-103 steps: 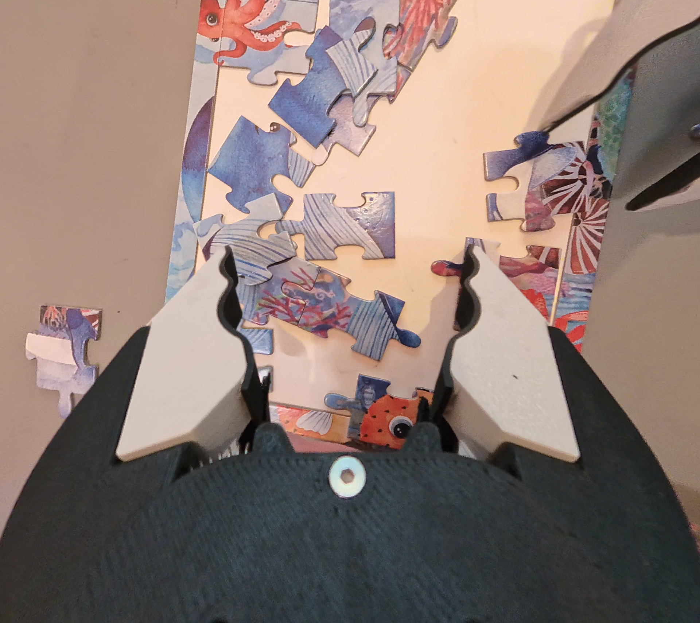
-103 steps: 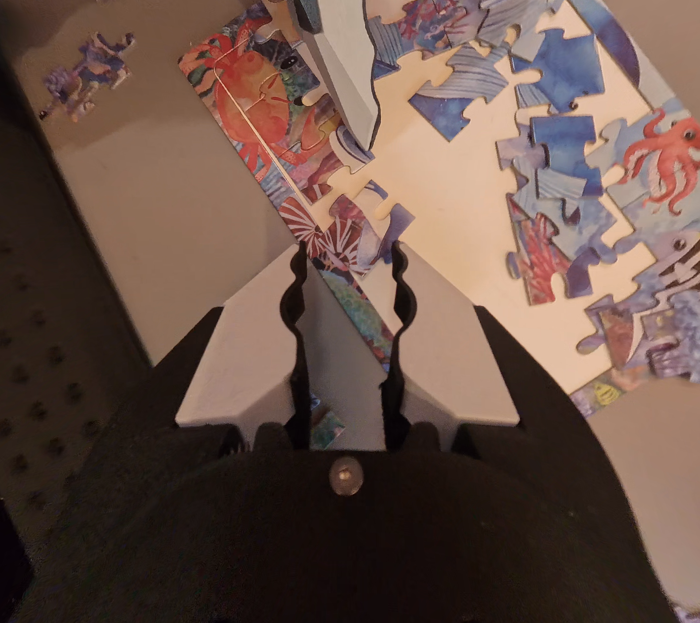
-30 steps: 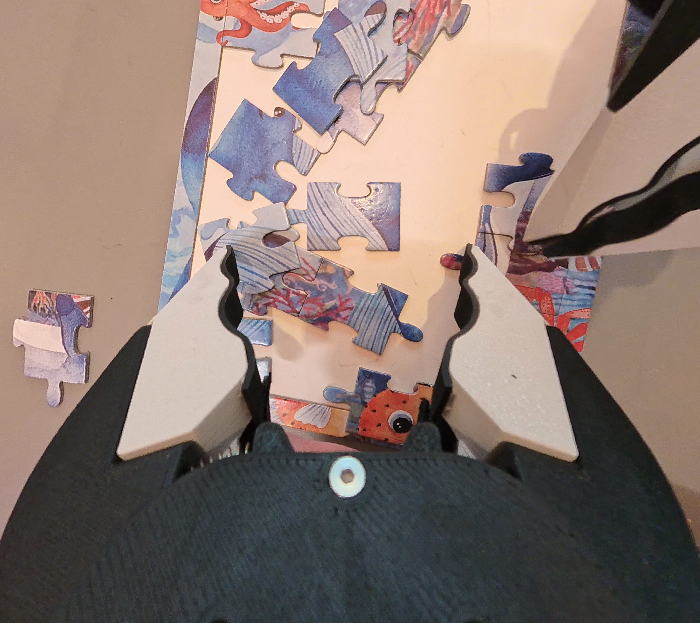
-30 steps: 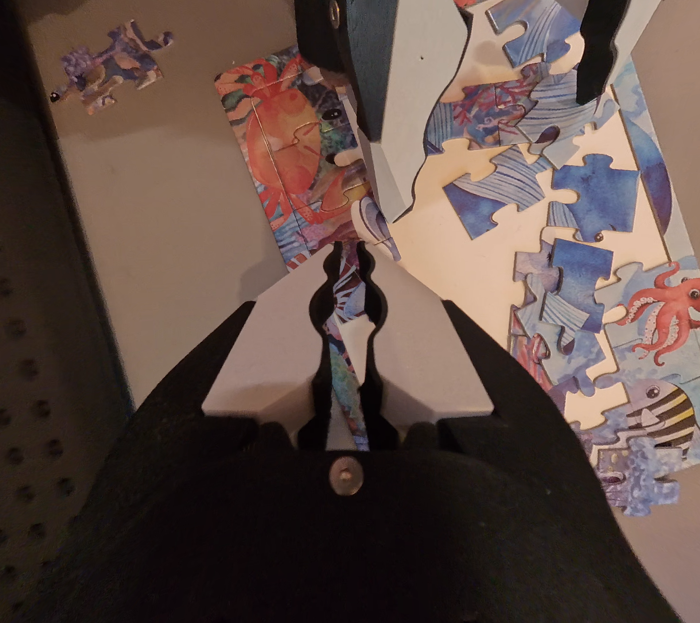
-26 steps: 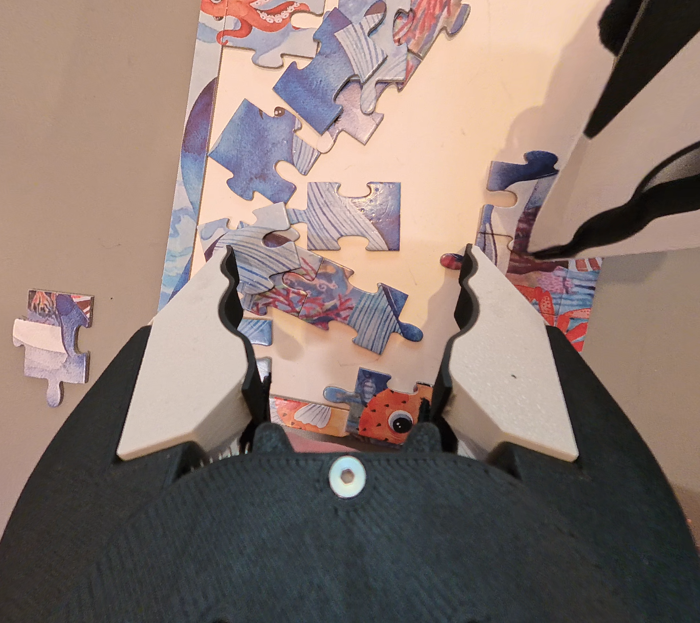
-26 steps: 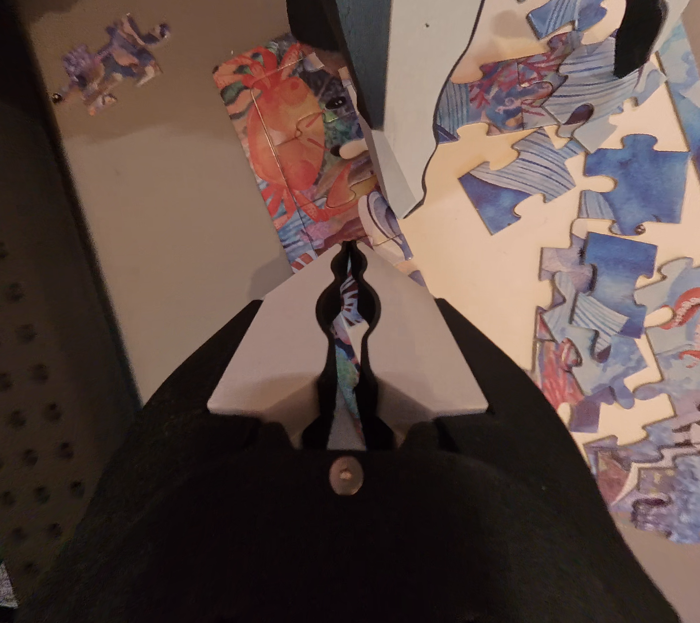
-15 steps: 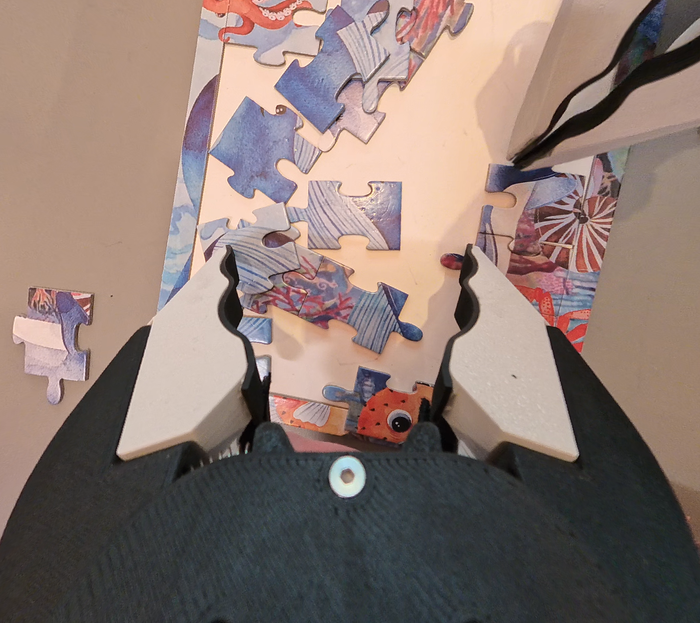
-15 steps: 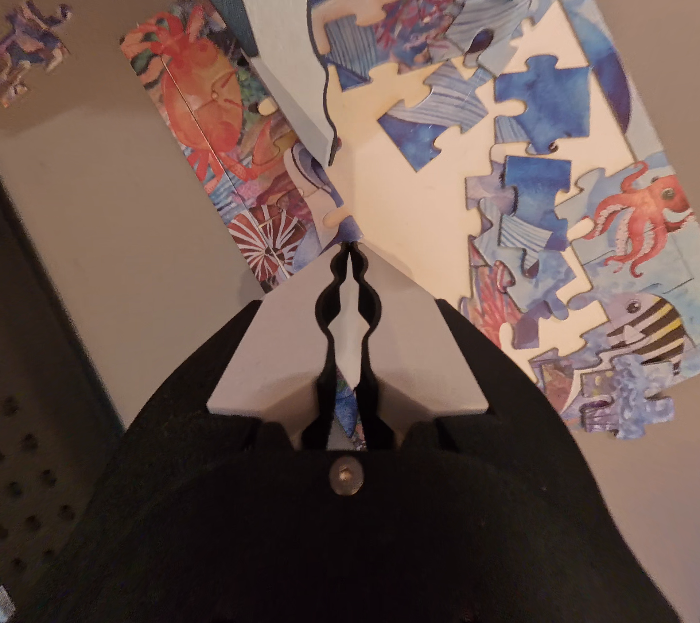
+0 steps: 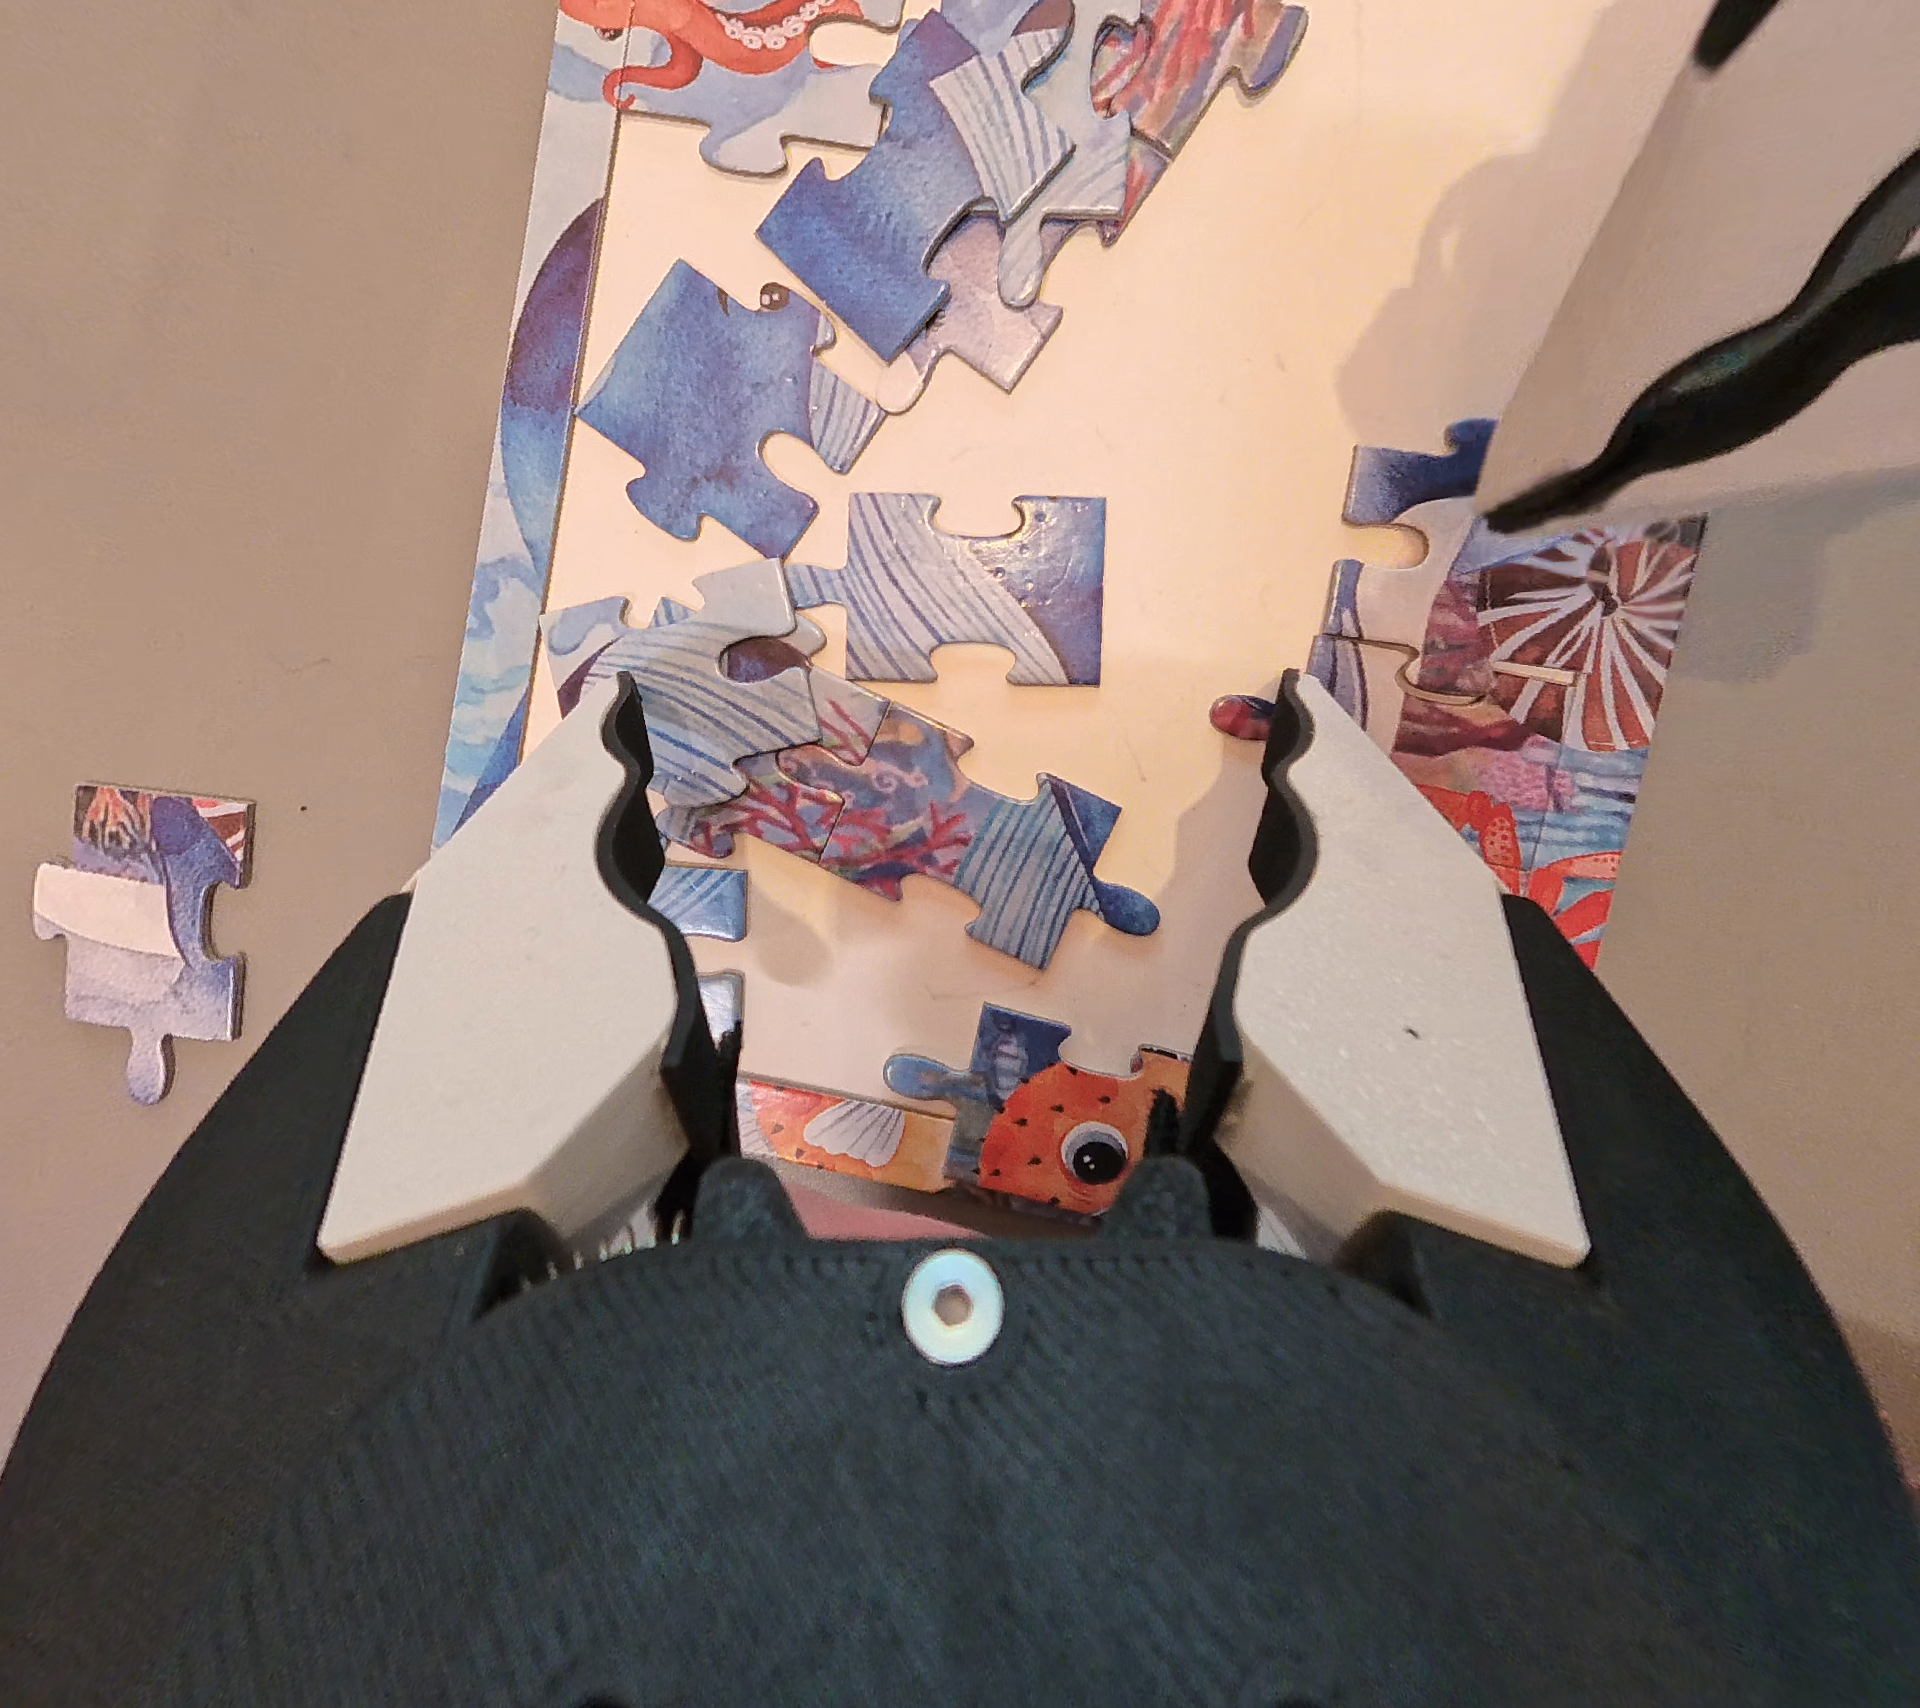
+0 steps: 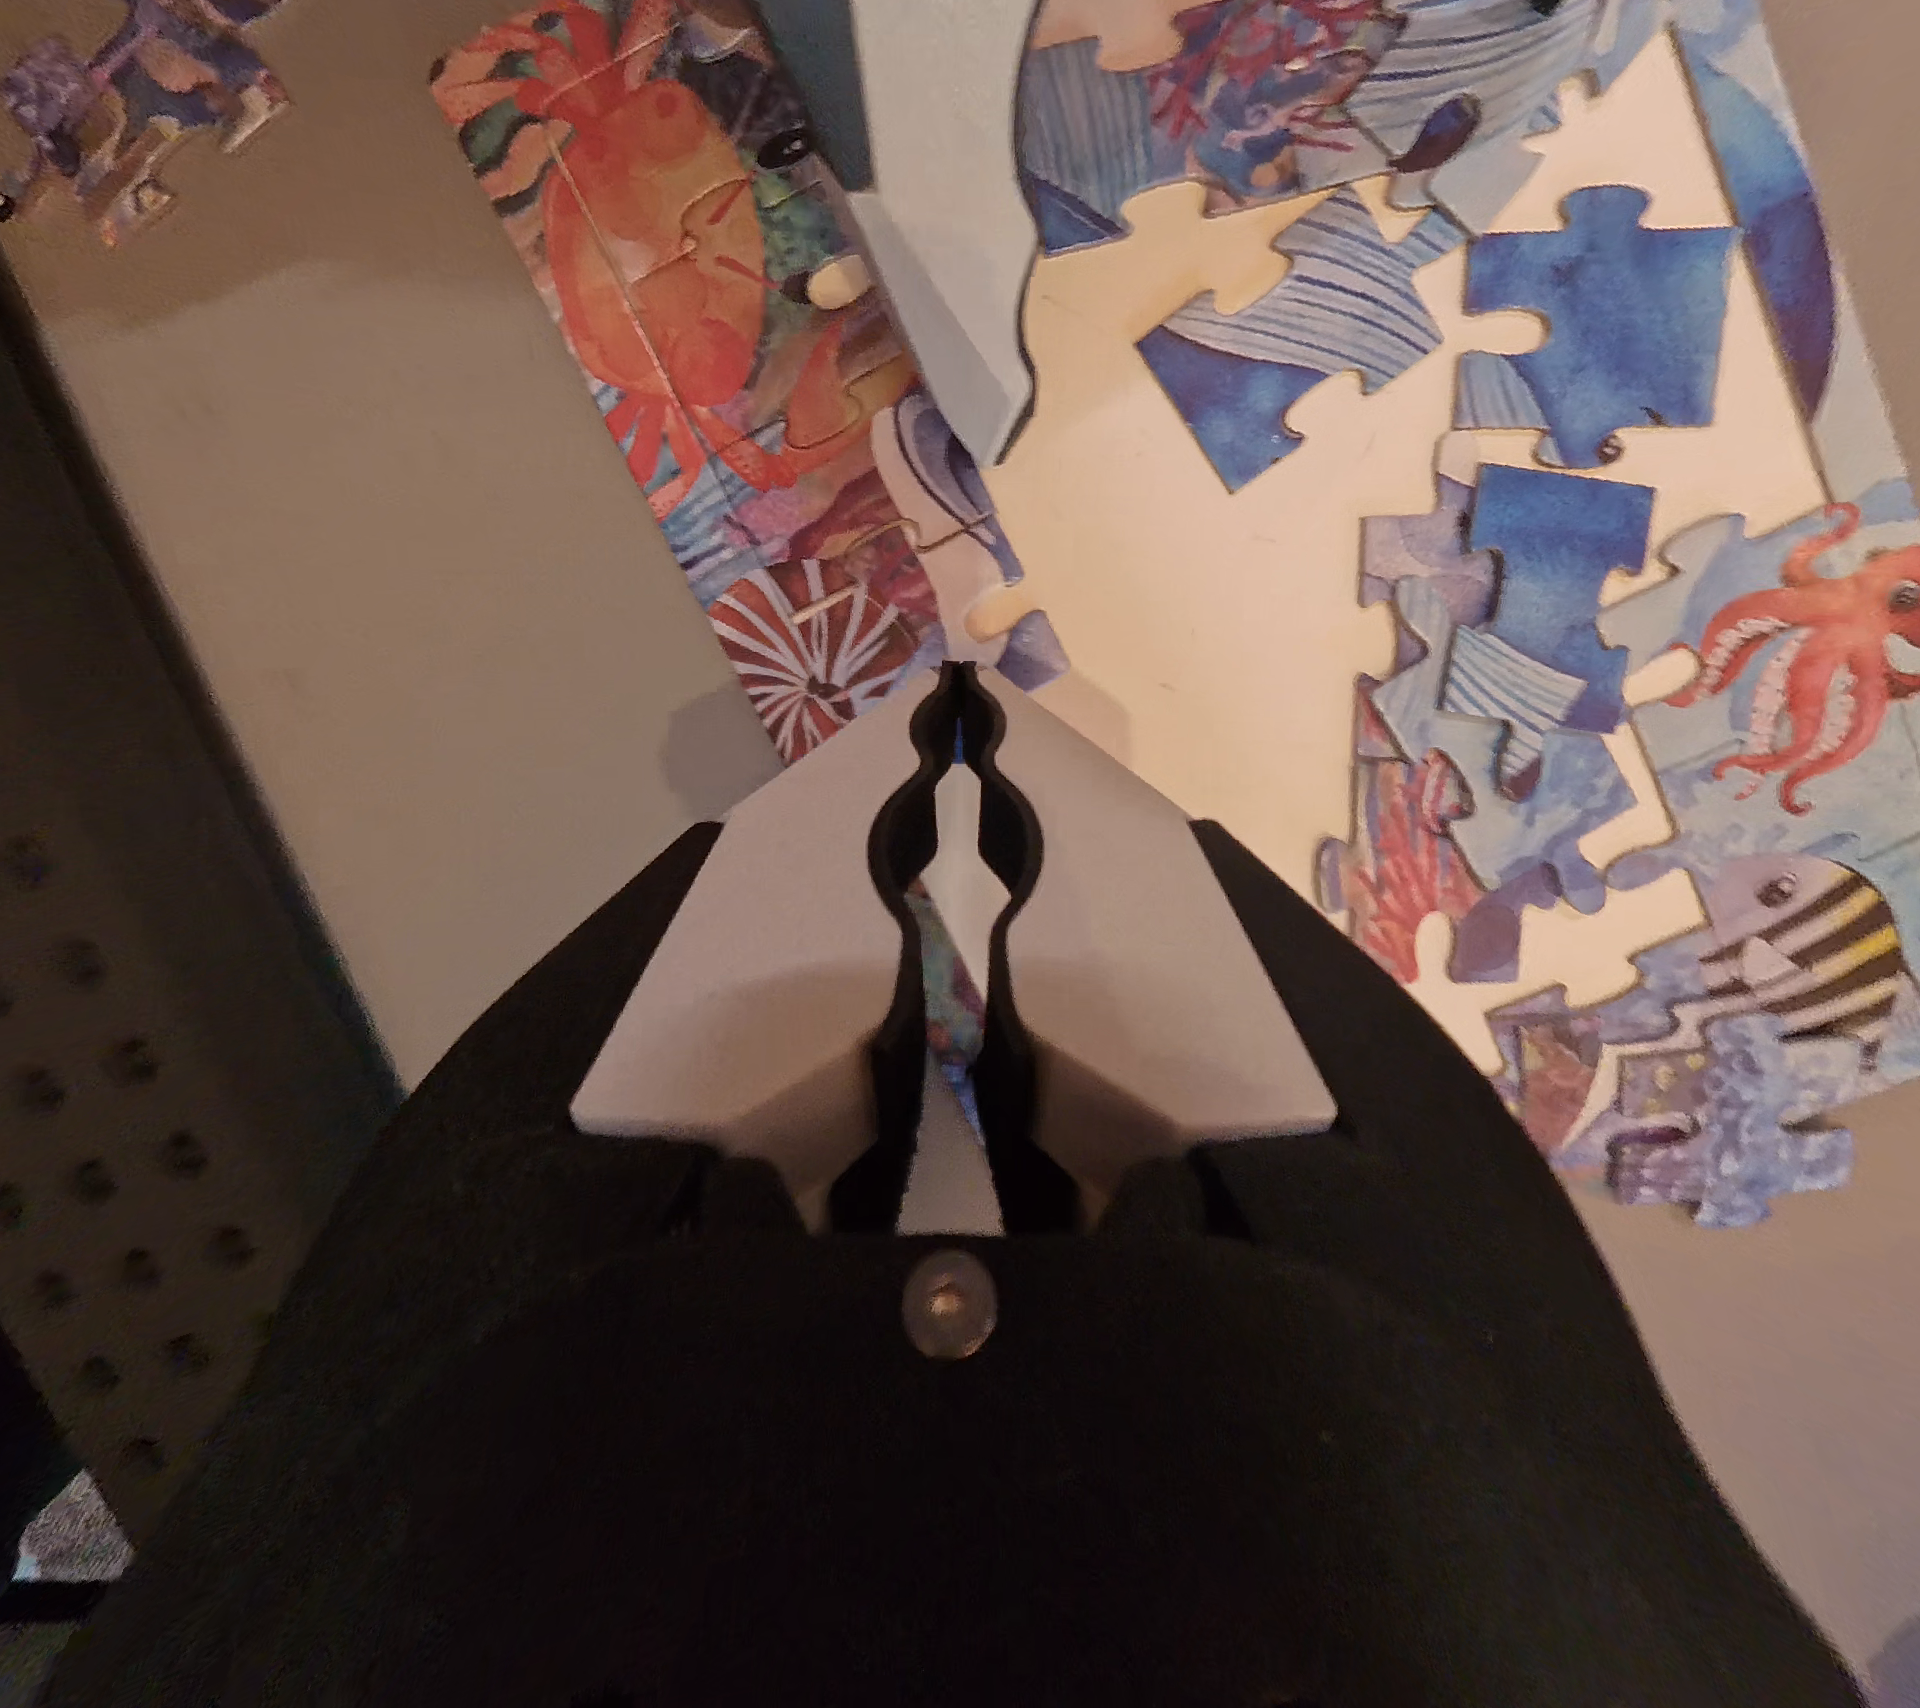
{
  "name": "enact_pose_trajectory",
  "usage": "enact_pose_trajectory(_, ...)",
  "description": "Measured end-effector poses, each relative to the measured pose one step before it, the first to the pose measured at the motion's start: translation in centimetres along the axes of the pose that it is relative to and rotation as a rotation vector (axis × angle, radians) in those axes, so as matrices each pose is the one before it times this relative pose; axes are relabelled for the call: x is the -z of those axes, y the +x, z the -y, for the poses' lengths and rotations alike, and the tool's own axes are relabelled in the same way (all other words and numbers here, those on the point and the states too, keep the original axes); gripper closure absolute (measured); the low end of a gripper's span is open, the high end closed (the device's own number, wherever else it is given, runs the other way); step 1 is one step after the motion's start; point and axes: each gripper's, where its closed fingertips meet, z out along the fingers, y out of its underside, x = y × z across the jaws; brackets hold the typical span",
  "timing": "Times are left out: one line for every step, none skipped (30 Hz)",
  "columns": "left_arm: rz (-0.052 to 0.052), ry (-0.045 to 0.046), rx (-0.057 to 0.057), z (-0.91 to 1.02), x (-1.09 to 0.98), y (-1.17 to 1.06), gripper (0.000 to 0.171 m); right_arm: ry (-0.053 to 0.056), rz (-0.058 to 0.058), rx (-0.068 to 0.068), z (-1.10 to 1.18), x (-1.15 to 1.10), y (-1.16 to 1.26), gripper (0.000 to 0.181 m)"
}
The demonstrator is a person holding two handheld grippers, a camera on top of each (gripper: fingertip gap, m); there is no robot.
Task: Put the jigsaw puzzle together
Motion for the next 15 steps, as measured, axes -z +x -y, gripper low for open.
enact_pose_trajectory(0.0002, -0.00018, 0.0005, 0.001, -0.001, -0.008, 0.056, -0.0126, 0.0166, 0.0008, -0.077, -0.402, -0.358, 0.181)
enact_pose_trajectory(0.0003, -0.00076, 0.0004, -0.011, 0.005, -0.001, 0.056, -0.0016, 0.0080, -0.0008, 0.088, -0.350, -0.190, 0.181)
enact_pose_trajectory(0.0004, -0.00083, 0.0003, -0.004, 0.002, 0.000, 0.056, 0.0203, 0.0171, -0.0078, 0.432, -0.114, -0.292, 0.181)
enact_pose_trajectory(0.0000, -0.00060, 0.0004, -0.002, -0.011, -0.002, 0.056, 0.0069, 0.0015, -0.0056, 0.279, -0.130, -0.138, 0.181)
enact_pose_trajectory(0.0001, 0.00020, 0.0001, 0.008, 0.007, -0.001, 0.056, -0.0024, -0.0042, 0.0030, 0.119, -0.129, -0.096, 0.181)
enact_pose_trajectory(0.0001, 0.00002, 0.0001, -0.008, 0.004, -0.006, 0.056, -0.0054, -0.0066, 0.0020, 0.036, -0.004, -0.019, 0.181)
enact_pose_trajectory(0.0000, -0.00001, 0.0000, -0.005, -0.009, 0.001, 0.056, -0.0050, -0.0022, 0.0023, 0.002, -0.003, -0.008, 0.181)
enact_pose_trajectory(0.0001, 0.00000, 0.0000, 0.000, 0.000, -0.001, 0.056, -0.0005, 0.0039, 0.0023, 0.044, 0.000, -0.058, 0.181)
enact_pose_trajectory(0.0003, 0.00026, 0.0003, -0.004, 0.002, -0.007, 0.056, -0.0005, 0.0030, -0.0001, 0.010, 0.030, -0.026, 0.181)
enact_pose_trajectory(0.0001, 0.00054, 0.0002, -0.004, 0.003, 0.004, 0.056, -0.0025, -0.0103, -0.0028, -0.096, 0.119, 0.198, 0.181)
enact_pose_trajectory(0.0000, 0.00020, 0.0001, 0.003, -0.001, 0.000, 0.056, -0.0016, -0.0179, -0.0071, -0.151, 0.207, 0.383, 0.181)
enact_pose_trajectory(0.0000, -0.00036, -0.0001, -0.005, 0.003, -0.001, 0.056, -0.0021, -0.0060, -0.0129, -0.217, 0.240, 0.287, 0.181)
enact_pose_trajectory(0.0000, -0.00020, -0.0001, 0.014, 0.003, -0.005, 0.056, 0.0008, -0.0093, -0.0135, -0.196, 0.242, 0.379, 0.181)
enact_pose_trajectory(-0.0001, 0.00017, 0.0000, 0.002, -0.001, 0.001, 0.056, -0.0074, -0.0203, -0.0155, -0.333, 0.224, 0.555, 0.181)
enact_pose_trajectory(-0.0002, 0.00004, 0.0000, 0.001, 0.000, 0.002, 0.056, -0.0160, -0.0129, -0.0103, -0.443, 0.127, 0.391, 0.181)
